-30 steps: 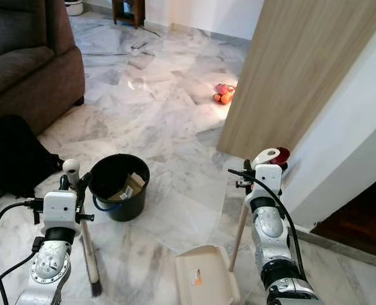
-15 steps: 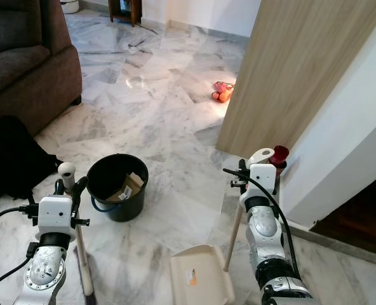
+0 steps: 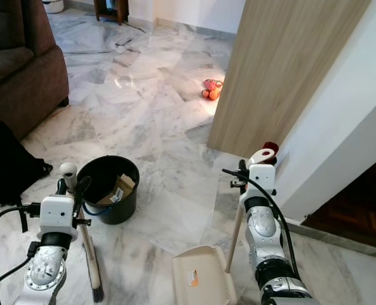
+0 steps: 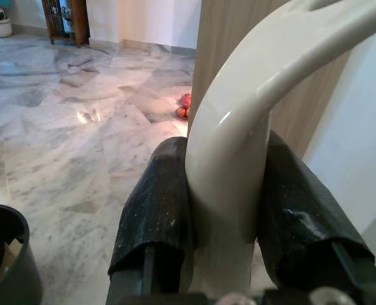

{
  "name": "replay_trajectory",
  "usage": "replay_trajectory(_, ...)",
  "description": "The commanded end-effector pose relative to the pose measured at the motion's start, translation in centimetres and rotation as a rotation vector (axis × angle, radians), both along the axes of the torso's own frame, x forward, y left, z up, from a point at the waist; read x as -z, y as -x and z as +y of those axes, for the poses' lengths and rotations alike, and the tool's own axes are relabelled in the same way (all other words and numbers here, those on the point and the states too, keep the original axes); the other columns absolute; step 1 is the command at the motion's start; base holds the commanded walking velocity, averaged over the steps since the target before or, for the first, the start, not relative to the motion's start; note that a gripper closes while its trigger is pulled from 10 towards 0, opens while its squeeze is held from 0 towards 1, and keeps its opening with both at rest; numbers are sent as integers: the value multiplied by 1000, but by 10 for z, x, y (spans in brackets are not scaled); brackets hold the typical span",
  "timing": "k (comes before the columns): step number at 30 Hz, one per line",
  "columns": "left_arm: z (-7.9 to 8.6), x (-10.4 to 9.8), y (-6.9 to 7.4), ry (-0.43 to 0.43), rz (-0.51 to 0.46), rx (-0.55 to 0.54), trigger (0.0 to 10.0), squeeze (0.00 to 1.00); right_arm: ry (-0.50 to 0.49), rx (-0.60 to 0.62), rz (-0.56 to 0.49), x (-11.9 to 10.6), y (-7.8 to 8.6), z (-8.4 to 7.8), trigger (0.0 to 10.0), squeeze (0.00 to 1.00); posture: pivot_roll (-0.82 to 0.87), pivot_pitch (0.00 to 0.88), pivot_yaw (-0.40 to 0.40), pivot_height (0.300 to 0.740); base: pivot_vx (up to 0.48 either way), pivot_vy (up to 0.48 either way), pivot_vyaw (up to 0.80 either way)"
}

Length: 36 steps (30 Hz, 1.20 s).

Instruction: Sweep floor

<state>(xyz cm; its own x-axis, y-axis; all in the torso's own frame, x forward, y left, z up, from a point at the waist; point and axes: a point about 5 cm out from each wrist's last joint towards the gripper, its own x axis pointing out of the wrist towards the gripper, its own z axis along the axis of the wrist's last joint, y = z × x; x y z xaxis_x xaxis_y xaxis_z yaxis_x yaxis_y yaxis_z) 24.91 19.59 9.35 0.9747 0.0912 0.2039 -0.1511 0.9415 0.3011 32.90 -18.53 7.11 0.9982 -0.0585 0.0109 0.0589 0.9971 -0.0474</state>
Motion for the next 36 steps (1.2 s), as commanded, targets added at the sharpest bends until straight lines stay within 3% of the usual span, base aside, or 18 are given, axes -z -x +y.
replay_trajectory(1,-4,-9,-2,-19,-35,24,10000,0,8,11,-22,-5,-2,-3,10000,0,136,55,-87,740,0,-289,-800)
replay_trajectory(21,-8,-6,2,-24,-22,36,10000,0,26,-1,-27,-6,-2,-2,10000,0,132,62,-96,740,0,-199,-800)
replay_trajectory(36,-9,-4,3,-14,-13,37,10000,0,20,-1,-28,-4,0,0,10000,0,125,81,-92,740,0,0,-800)
